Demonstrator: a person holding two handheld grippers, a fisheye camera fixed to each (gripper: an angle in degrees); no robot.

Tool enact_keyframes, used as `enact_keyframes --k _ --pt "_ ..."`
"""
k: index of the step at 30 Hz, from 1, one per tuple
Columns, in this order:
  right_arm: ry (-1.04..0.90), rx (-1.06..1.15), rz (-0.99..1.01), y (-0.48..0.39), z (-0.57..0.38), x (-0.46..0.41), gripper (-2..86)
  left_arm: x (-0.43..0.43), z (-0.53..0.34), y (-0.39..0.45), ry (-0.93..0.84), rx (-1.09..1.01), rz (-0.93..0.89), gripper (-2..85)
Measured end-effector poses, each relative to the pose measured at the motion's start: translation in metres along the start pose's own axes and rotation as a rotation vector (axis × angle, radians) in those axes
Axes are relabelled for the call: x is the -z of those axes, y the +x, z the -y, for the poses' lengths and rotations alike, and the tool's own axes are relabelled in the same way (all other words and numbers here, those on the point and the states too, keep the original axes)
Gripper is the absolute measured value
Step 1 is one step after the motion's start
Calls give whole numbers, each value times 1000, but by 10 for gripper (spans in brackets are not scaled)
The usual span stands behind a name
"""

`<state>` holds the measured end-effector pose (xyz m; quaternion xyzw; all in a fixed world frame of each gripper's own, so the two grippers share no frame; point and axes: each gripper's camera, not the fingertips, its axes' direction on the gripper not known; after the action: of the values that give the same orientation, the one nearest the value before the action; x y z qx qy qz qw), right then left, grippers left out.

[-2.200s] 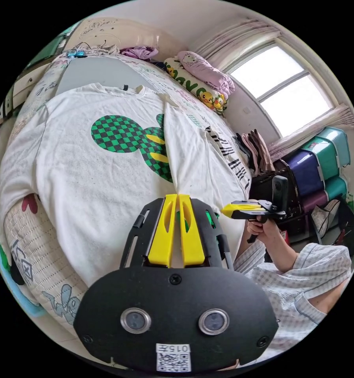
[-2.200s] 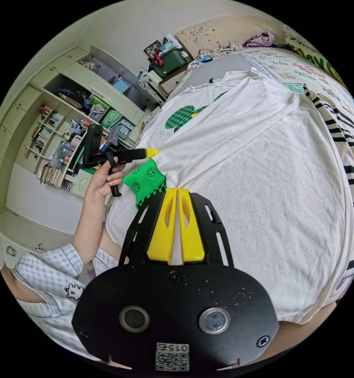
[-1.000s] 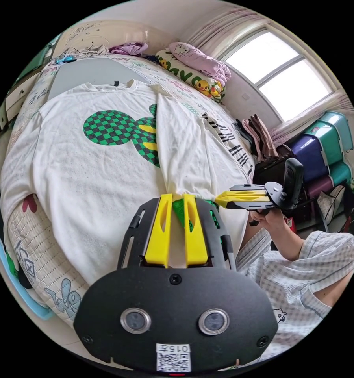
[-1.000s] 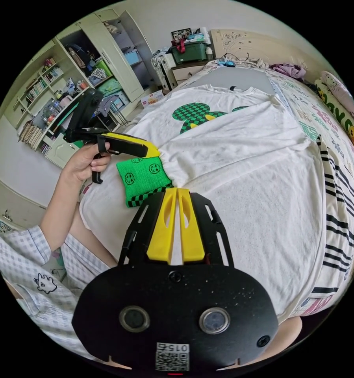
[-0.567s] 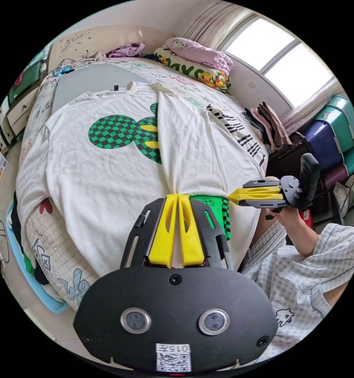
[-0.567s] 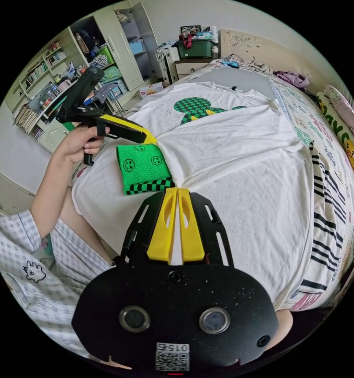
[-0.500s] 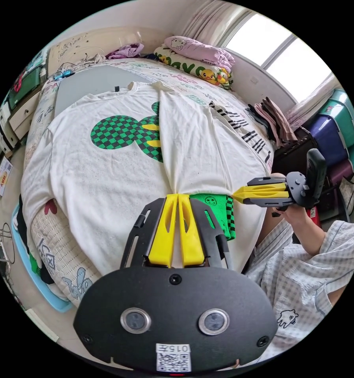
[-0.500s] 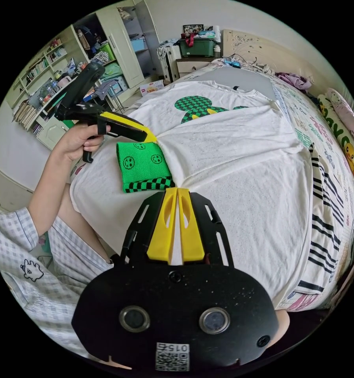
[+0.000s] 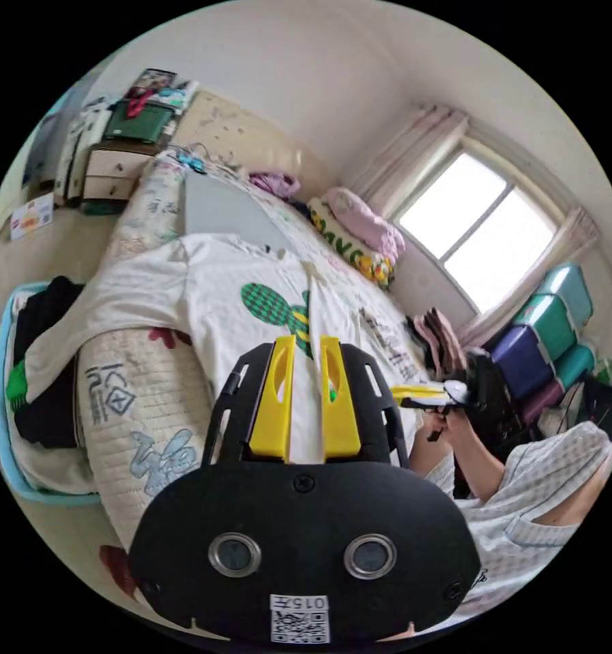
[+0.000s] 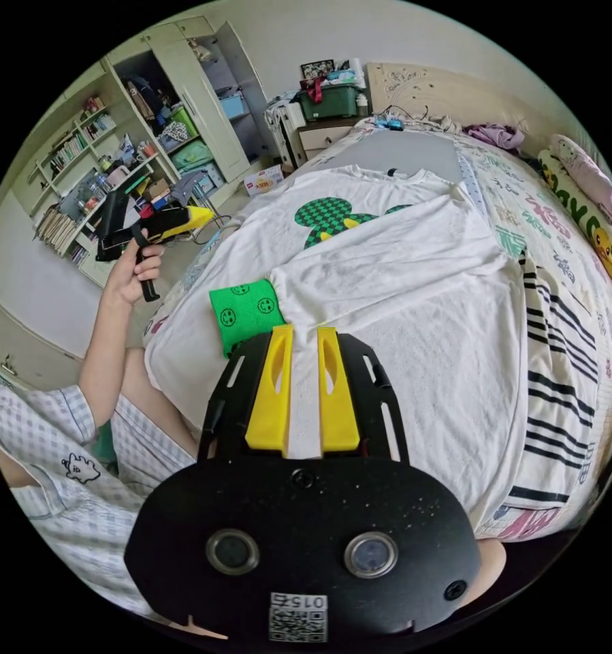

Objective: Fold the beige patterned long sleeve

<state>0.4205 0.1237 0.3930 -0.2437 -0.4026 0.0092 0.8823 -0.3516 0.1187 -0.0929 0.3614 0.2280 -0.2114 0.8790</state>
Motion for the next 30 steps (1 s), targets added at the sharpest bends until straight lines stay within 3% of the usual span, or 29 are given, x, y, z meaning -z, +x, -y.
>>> enact_keyframes --k 2,5,11,17,20,22,26,30 --pt "1 64 -1 -13 8 -4 60 74 -16 -93 281 348 86 68" --pt "-38 139 0 -34 19 -27 59 122 -52 -204 428 735 84 96" --pt "-146 129 21 -39 18 -74 53 114 -87 -322 374 1064 37 143" --pt "-195 203 -5 -48 15 -78 49 81 -97 -358 496 1130 -39 118" --pt "-216 225 -23 -52 21 -78 49 80 -102 -345 608 1097 -35 30" --pt "-206 218 -20 -49 23 -75 49 86 -87 -321 582 1000 63 4" --pt "-168 144 78 -35 24 -64 50 97 -22 -211 466 544 259 -6" --pt "-104 45 244 -16 22 -36 58 79 15 -62 405 73 285 -7"
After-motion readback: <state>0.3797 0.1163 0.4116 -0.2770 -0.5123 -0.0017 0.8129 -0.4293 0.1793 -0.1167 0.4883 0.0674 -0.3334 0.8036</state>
